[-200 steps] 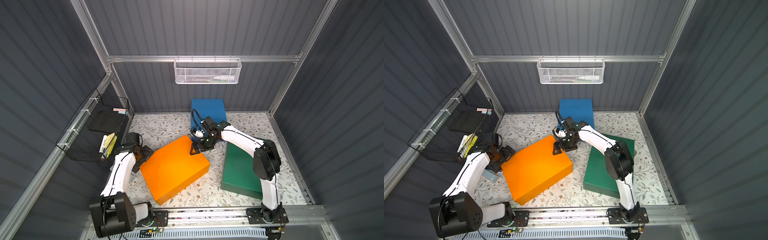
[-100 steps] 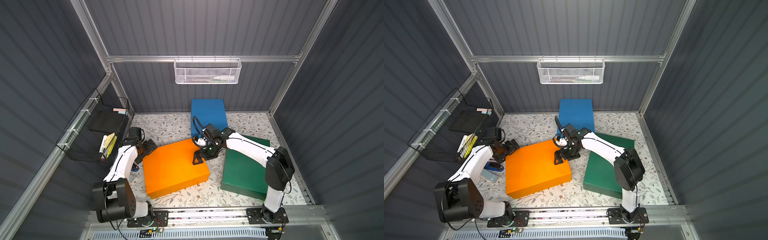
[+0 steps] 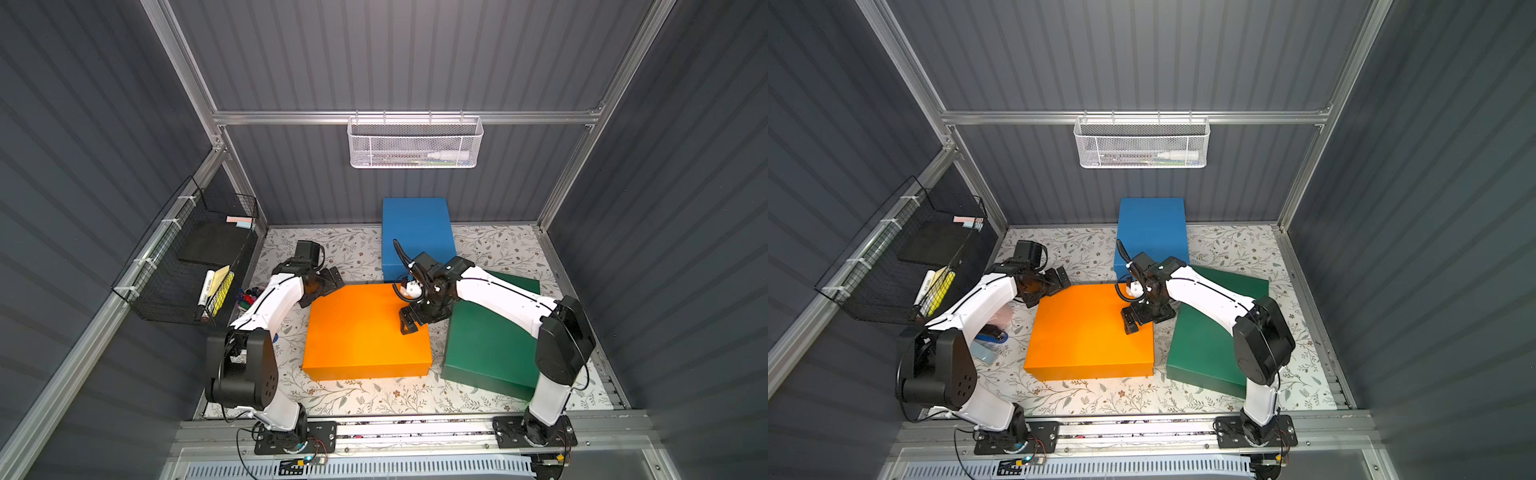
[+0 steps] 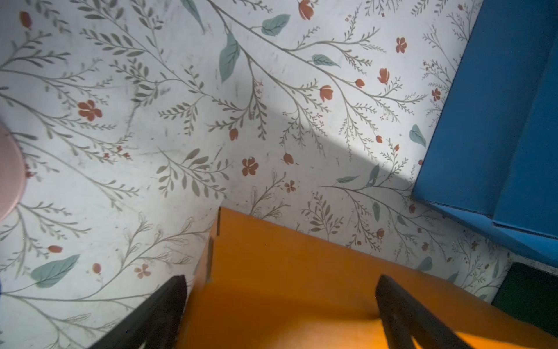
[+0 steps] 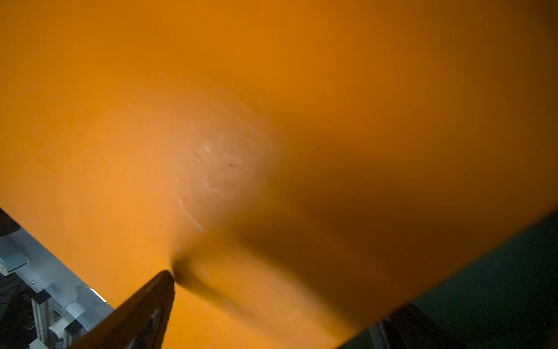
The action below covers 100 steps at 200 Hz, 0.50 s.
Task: Stack the shoeboxes
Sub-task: Adjust the shoebox at the center of the board.
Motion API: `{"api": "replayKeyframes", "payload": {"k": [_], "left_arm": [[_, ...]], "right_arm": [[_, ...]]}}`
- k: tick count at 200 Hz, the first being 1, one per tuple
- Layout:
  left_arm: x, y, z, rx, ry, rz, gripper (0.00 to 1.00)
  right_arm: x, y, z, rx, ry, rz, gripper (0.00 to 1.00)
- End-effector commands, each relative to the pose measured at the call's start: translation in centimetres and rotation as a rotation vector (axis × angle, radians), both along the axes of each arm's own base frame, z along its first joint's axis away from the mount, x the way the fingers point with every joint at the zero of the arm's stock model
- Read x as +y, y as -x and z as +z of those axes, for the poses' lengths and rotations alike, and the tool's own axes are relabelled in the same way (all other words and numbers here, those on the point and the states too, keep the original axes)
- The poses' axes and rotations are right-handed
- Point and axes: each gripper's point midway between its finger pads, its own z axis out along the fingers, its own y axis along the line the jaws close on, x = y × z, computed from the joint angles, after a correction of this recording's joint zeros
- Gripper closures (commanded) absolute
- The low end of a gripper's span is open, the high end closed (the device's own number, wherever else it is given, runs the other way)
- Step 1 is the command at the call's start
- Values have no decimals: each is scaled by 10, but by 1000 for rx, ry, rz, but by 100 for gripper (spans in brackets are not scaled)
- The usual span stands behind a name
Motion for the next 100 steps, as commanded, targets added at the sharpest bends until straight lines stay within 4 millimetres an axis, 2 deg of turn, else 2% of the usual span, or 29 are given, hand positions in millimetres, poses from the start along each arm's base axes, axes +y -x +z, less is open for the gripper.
{"api": "replayKeyframes", "payload": {"k": [1,36,61,74,76,80,100], "left_arm": [[-8,-10,8,-24,21,-20,0],[-13,-28,21,-59,-37,-41,0],[1,-34,43,-88,-132,-20,0],[6,-37,59,-128,-170,-14,0],[6,-43,71,-159,-169,-13,0],[6,-47,81,-184,-171,-9,0],[-10,-69,108,-267,-142,-54,0]], "right_arm": [[-22,-17,21,-100,69,-19,1],[-32,-31,45,-179,75,-39,1],[-44,-54,72,-250,41,-86,1],[-54,-74,88,-285,-10,-142,1],[-56,-78,90,-292,-19,-150,1],[-59,-84,93,-303,-36,-165,1],[-73,-125,103,-376,-125,-280,1]]}}
